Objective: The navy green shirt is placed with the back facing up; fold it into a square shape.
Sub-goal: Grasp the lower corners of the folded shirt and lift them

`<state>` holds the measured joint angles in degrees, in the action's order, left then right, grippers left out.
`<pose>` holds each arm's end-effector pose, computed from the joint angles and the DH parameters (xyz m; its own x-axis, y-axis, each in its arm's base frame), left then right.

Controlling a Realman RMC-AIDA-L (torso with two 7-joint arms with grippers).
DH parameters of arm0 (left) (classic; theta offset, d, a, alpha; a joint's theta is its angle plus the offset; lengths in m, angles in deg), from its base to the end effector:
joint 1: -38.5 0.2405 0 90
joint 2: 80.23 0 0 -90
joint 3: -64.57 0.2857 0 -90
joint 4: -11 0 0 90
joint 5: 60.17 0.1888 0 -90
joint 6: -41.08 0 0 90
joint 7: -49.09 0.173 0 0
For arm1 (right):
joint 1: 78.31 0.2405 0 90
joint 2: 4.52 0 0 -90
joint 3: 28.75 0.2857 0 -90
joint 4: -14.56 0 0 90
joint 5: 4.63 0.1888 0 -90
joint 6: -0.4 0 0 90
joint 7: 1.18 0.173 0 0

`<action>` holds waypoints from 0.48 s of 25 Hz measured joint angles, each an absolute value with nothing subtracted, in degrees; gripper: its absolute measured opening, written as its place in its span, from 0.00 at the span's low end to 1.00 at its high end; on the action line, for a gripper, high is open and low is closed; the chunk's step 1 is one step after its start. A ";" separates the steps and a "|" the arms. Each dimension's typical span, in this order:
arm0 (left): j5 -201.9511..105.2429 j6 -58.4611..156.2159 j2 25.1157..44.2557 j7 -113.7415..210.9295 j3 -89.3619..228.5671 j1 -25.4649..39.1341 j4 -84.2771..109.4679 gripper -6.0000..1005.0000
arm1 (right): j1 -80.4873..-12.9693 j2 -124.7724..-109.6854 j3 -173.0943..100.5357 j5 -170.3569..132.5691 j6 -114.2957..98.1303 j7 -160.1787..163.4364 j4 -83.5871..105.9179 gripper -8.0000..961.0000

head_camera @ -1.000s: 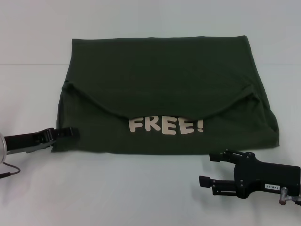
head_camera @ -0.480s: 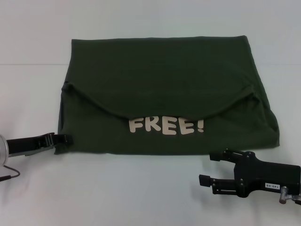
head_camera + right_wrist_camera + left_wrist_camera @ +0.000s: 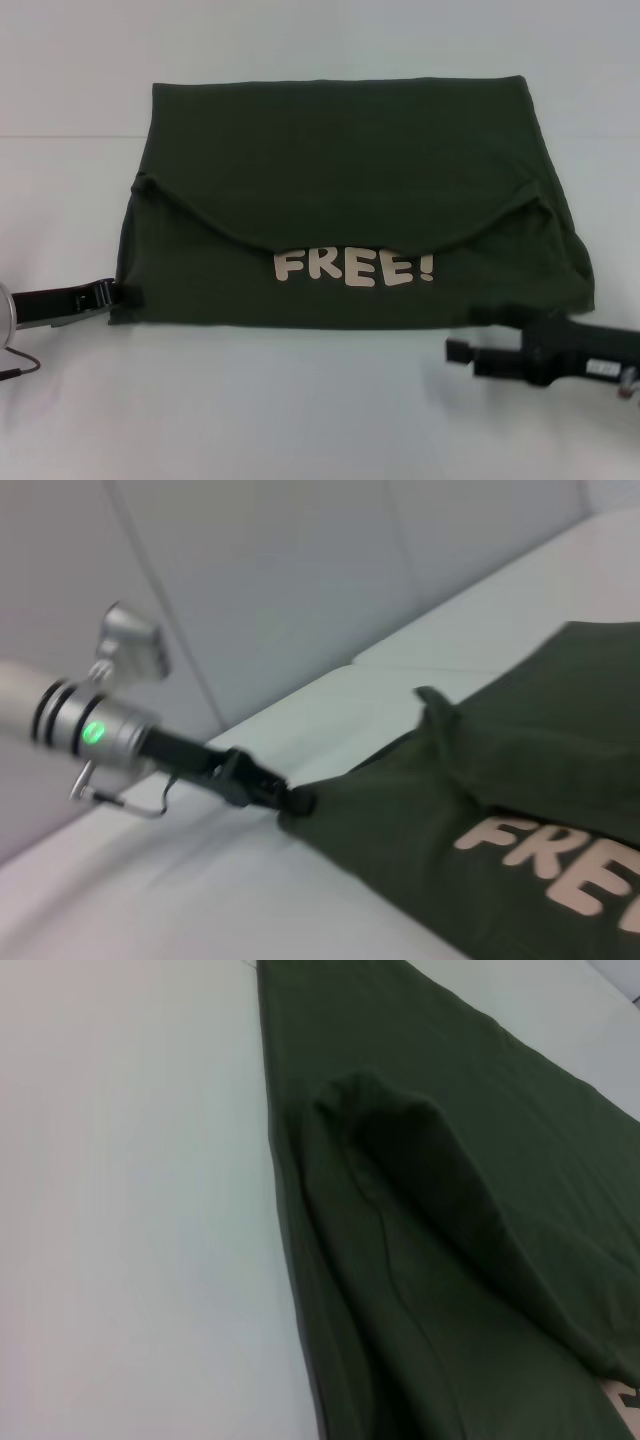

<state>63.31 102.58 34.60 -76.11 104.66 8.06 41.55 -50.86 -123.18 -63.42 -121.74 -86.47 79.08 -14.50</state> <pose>-0.3578 0.3718 -0.0240 0.1755 0.8216 0.5423 0.9821 -0.1081 -0.1541 0.2941 0.3129 -0.0549 0.6695 -0.5127 -0.5375 -0.6409 -0.7645 -0.0691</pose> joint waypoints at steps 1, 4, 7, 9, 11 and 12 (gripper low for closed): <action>63.31 102.68 34.55 -76.11 104.66 8.00 41.55 0.12 | -51.01 -122.08 -62.28 -121.73 -86.90 86.27 -16.76 0.93; 63.31 102.97 34.43 -76.10 104.65 7.82 41.58 0.08 | -51.21 -120.55 -61.37 -121.88 -87.22 95.05 -19.10 0.93; 63.31 103.05 34.36 -76.04 104.65 7.75 41.59 0.05 | -51.46 -116.98 -61.54 -122.22 -88.27 109.40 -22.27 0.93; 63.31 103.10 34.32 -76.04 104.64 7.74 41.59 0.05 | -51.41 -114.35 -61.89 -123.25 -88.97 117.79 -24.37 0.93; 63.30 103.11 34.30 -76.02 104.64 7.74 41.59 0.05 | -50.83 -112.21 -61.95 -126.66 -89.00 127.40 -27.16 0.93; 63.29 103.14 34.28 -75.98 104.65 7.74 41.59 0.05 | -49.86 -110.86 -61.96 -130.54 -88.73 134.38 -29.02 0.93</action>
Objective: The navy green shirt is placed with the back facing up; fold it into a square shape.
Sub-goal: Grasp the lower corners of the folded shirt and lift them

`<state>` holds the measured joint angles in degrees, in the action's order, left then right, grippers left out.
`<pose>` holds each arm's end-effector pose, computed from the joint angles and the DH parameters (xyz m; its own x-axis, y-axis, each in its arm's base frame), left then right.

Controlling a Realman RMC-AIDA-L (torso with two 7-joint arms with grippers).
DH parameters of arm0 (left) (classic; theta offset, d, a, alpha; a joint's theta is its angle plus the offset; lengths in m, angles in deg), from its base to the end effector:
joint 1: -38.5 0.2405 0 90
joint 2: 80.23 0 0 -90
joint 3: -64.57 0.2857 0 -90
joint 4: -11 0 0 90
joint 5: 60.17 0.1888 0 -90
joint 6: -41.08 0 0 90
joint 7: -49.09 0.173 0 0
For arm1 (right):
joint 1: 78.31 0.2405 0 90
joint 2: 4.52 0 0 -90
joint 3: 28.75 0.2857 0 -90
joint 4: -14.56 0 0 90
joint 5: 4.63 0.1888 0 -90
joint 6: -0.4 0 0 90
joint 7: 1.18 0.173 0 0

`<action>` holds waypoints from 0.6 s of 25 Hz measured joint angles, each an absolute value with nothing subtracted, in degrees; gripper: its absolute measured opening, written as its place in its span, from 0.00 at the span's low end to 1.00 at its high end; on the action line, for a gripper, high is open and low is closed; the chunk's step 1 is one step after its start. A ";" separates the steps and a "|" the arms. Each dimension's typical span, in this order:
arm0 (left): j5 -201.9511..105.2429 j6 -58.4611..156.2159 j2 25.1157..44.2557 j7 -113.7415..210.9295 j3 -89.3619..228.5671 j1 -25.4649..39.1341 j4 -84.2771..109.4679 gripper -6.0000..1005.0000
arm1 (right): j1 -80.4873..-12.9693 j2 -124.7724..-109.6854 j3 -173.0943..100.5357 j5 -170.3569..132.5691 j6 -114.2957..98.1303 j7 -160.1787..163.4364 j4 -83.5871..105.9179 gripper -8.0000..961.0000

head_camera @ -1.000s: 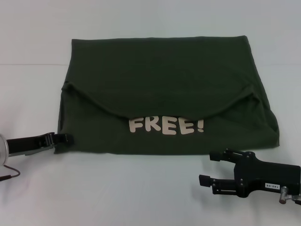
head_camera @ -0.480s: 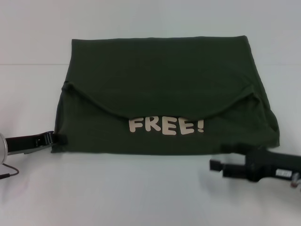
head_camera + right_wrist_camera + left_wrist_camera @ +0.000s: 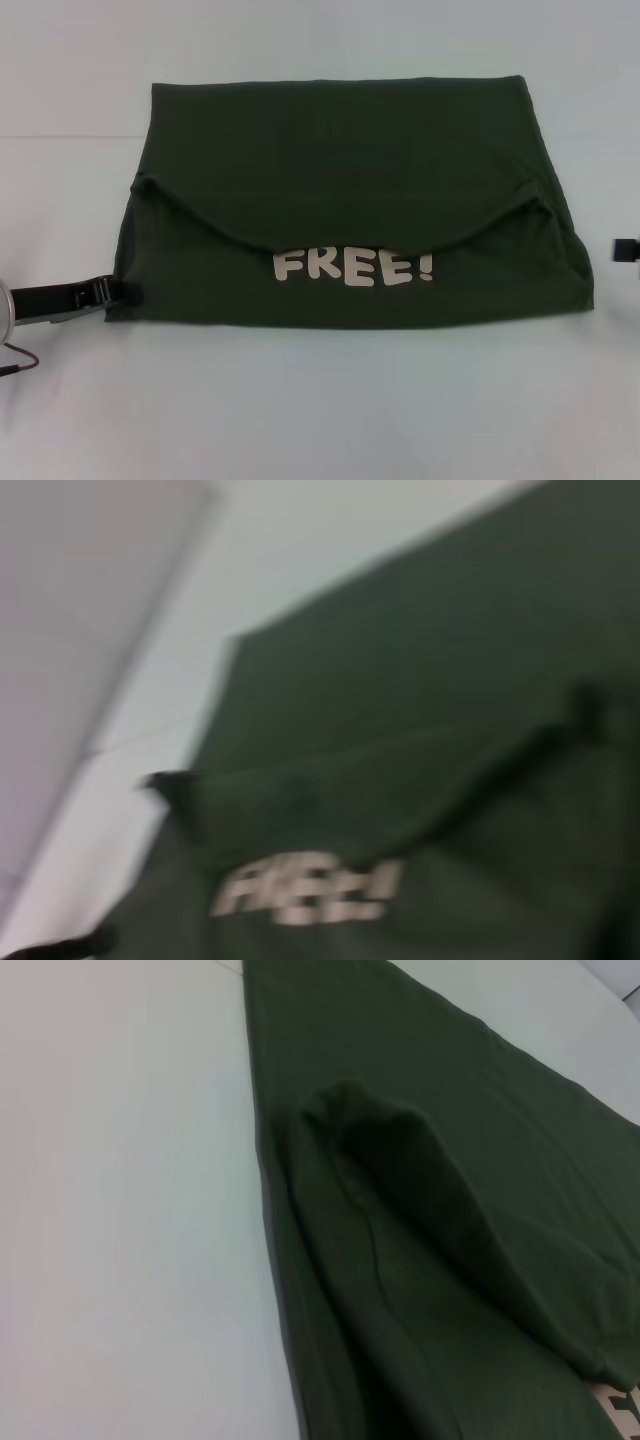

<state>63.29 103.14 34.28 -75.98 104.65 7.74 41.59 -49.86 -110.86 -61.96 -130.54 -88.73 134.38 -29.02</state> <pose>-0.3557 0.3738 -0.0218 0.1849 0.8215 0.5394 0.9808 -0.1197 -0.1538 0.3391 0.3535 0.0747 0.1608 -0.8606 -0.4832 -0.9852 -0.1696 -0.0258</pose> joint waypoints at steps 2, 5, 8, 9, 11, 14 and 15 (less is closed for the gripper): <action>63.28 103.14 34.23 -75.70 104.64 7.74 41.59 0.05 | -48.85 -110.14 -61.94 -133.61 -88.61 138.11 -29.92 0.93; 63.26 103.15 34.21 -75.48 104.68 7.74 41.59 0.05 | -45.63 -109.54 -61.71 -140.14 -88.29 143.21 -30.96 0.93; 63.24 103.14 34.20 -75.45 104.92 7.74 41.62 0.05 | -41.10 -110.15 -62.01 -146.67 -87.42 145.54 -30.43 0.93; 63.24 103.14 34.18 -75.43 104.98 7.74 41.66 0.05 | -38.36 -110.87 -62.04 -150.85 -86.85 146.20 -29.71 0.93; 63.23 103.17 34.14 -75.39 105.00 7.68 41.75 0.05 | -37.15 -111.27 -62.06 -152.77 -86.35 146.39 -29.36 0.92; 63.23 103.22 34.04 -75.37 105.00 7.60 41.78 0.05 | -34.95 -112.36 -62.40 -155.51 -84.35 146.60 -27.59 0.92; 63.23 103.24 34.03 -75.37 105.01 7.59 41.78 0.05 | -34.62 -112.52 -62.64 -155.56 -83.52 146.53 -26.76 0.92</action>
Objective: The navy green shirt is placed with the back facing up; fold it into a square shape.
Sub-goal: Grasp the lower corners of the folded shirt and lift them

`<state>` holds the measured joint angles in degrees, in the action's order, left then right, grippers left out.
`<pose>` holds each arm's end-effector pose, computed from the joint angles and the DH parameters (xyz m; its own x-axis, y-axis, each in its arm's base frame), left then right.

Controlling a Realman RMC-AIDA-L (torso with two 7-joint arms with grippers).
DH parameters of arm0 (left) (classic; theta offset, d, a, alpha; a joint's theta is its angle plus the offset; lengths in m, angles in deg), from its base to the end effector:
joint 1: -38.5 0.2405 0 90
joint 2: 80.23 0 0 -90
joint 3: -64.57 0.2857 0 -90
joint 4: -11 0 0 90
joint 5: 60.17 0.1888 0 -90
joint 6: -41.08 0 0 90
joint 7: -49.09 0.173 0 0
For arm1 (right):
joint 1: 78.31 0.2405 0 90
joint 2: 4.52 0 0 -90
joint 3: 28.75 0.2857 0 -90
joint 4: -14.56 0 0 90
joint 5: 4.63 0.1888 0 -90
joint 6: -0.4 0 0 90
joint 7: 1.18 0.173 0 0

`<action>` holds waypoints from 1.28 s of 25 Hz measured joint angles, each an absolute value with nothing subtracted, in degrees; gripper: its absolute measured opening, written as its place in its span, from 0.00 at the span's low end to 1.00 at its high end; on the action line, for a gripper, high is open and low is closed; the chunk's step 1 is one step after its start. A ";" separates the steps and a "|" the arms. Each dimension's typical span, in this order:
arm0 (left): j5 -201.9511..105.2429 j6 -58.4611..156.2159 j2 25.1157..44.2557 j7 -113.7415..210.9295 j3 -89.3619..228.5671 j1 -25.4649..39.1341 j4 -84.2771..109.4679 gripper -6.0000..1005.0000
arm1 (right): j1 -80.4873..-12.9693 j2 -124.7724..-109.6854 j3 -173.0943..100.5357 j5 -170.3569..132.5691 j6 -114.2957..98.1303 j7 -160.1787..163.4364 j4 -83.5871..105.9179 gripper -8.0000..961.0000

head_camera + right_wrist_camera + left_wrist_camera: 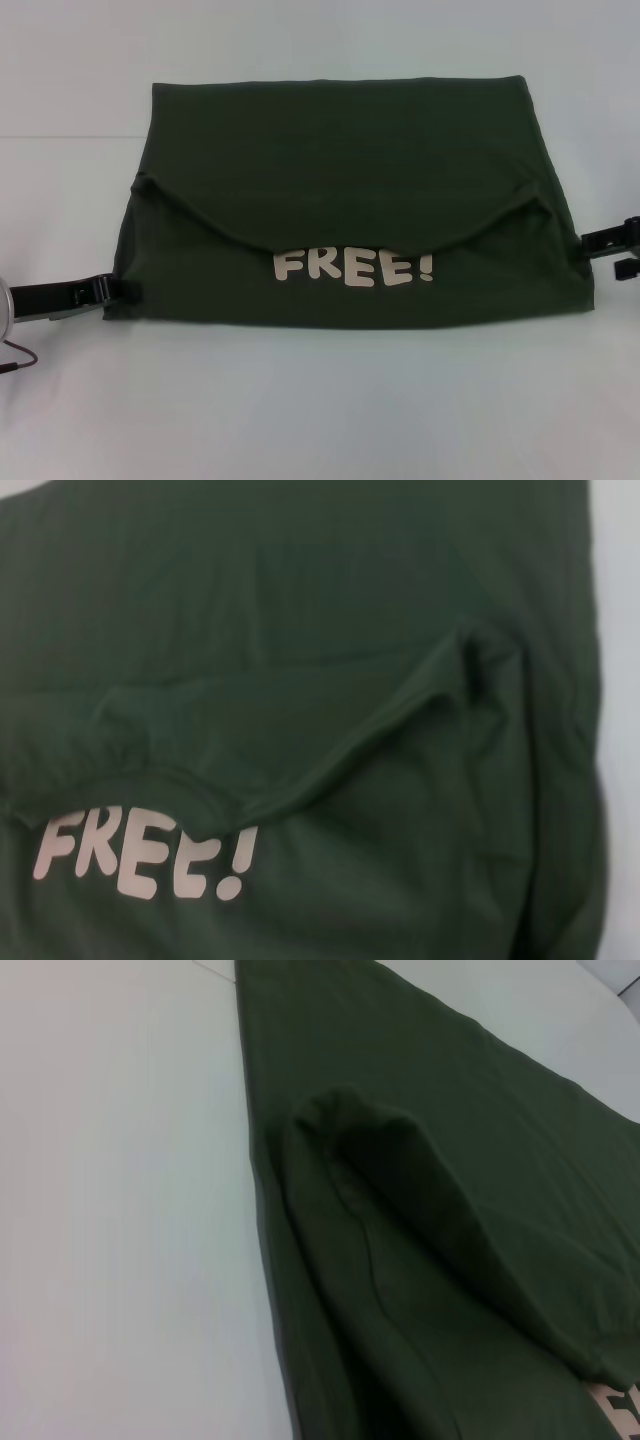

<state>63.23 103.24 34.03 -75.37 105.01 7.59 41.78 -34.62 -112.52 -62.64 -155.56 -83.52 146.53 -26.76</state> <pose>-0.3550 0.3754 -0.0198 0.2052 0.8192 0.5355 0.9767 -0.1362 -0.1658 0.3086 0.4092 0.0480 0.1763 -0.9413 -0.2878 -0.9575 -0.0961 -0.2721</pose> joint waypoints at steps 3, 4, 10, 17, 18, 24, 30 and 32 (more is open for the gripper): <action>63.23 103.37 34.02 -75.36 105.00 7.58 41.78 0.05 | -34.11 -112.92 -63.95 -155.50 -80.69 146.23 -24.27 0.92; 63.23 103.44 34.02 -75.36 105.00 7.57 41.78 0.05 | -34.10 -113.09 -64.41 -155.49 -79.88 146.21 -23.64 0.92; 63.23 103.73 34.02 -75.36 105.00 7.56 41.77 0.05 | -34.05 -114.19 -65.12 -155.35 -75.84 145.58 -21.59 0.92; 63.23 103.76 34.02 -75.36 104.86 7.46 41.76 0.05 | -33.81 -116.21 -65.34 -155.29 -73.04 144.59 -21.47 0.92; 63.23 103.76 34.02 -75.36 104.84 7.46 41.76 0.05 | -33.79 -116.41 -65.53 -155.29 -72.61 144.59 -21.37 0.92; 63.20 103.75 34.02 -75.36 104.86 7.45 41.76 0.05 | -33.75 -117.06 -66.32 -155.30 -70.68 144.53 -20.57 0.91; 63.16 103.81 34.17 -75.36 104.77 7.41 41.76 0.05 | -33.75 -117.60 -66.59 -155.49 -70.27 144.46 -20.67 0.91; 63.14 103.82 34.19 -75.36 104.88 7.39 41.76 0.05 | -34.17 -117.92 -68.18 -155.79 -70.17 144.47 -21.71 0.91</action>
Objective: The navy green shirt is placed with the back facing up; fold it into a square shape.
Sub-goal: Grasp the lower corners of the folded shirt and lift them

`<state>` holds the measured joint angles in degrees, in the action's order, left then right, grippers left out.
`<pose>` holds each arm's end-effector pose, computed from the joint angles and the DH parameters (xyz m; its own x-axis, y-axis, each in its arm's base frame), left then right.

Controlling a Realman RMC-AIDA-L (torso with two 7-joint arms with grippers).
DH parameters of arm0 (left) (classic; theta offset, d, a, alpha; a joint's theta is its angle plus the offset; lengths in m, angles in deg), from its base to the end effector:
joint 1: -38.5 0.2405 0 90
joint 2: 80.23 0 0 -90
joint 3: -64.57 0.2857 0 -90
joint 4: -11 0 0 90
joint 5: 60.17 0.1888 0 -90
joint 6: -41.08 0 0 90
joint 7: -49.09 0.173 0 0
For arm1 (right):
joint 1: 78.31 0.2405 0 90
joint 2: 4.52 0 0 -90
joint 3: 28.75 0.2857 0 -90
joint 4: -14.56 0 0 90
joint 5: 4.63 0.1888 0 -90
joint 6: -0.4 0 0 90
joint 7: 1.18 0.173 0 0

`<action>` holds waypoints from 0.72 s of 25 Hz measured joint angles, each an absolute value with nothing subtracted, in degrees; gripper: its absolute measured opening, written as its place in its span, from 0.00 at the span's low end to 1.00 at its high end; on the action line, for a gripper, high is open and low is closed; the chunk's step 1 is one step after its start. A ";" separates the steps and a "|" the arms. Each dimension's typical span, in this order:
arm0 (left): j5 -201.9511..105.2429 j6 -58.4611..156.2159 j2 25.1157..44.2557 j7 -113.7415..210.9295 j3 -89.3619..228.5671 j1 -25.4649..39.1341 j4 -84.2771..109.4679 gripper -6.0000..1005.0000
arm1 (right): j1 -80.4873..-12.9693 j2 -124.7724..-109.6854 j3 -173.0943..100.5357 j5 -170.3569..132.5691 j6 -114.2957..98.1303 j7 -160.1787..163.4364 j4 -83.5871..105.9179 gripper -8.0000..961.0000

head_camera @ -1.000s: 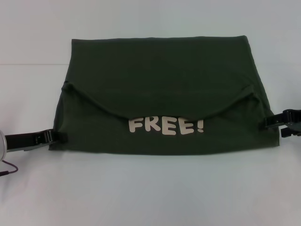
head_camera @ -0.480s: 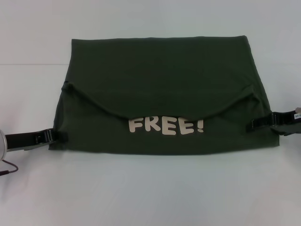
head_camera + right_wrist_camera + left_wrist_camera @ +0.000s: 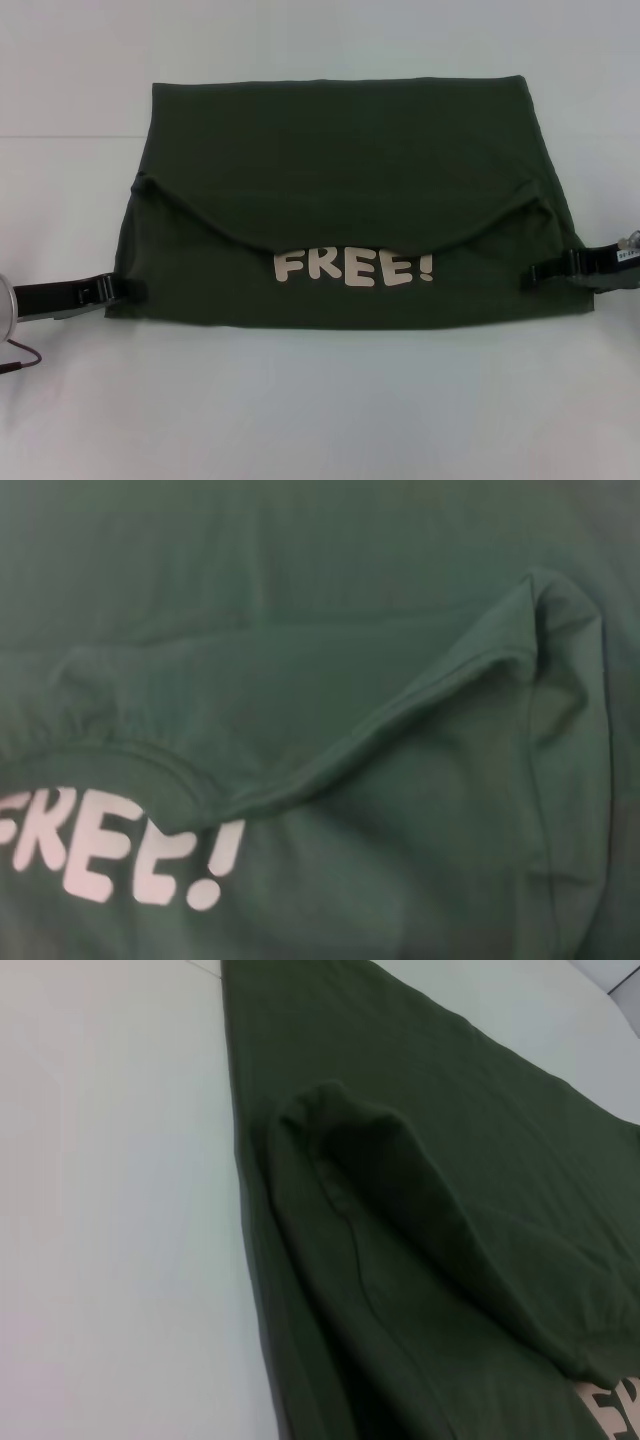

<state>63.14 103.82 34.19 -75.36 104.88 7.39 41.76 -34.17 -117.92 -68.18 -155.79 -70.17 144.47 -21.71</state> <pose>-0.3517 0.3755 -0.0216 0.2044 0.8213 0.5326 0.9776 -0.1431 -0.1544 0.3113 0.4138 -0.0097 0.2406 -0.9294 -0.2798 -0.9306 -0.1390 -0.3385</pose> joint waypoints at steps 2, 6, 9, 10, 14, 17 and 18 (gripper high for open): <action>63.13 103.86 34.20 -75.36 104.92 7.39 41.76 0.05 | -34.53 -118.08 -69.58 -155.87 -70.12 144.68 -22.59 0.87; 62.95 103.97 34.20 -75.36 104.75 7.42 41.76 0.05 | -34.71 -118.16 -69.95 -155.62 -70.03 144.76 -22.76 0.75; 62.83 104.04 34.20 -75.36 104.67 7.52 41.76 0.05 | -34.71 -118.16 -69.84 -155.56 -70.09 144.71 -22.86 0.63; 62.81 104.11 34.20 -75.36 104.65 7.56 41.76 0.05 | -34.71 -118.16 -69.87 -155.55 -70.12 144.72 -22.93 0.58; 62.71 104.49 34.20 -75.36 104.57 7.70 41.76 0.05 | -34.75 -118.16 -70.04 -155.53 -70.39 144.89 -22.96 0.38; 62.70 104.66 34.16 -75.37 104.56 7.72 41.76 0.05 | -34.98 -118.16 -69.76 -155.53 -70.46 144.91 -22.98 0.24; 62.70 104.76 34.11 -75.38 104.56 7.73 41.76 0.05 | -35.09 -118.12 -69.72 -155.52 -70.47 144.92 -22.99 0.22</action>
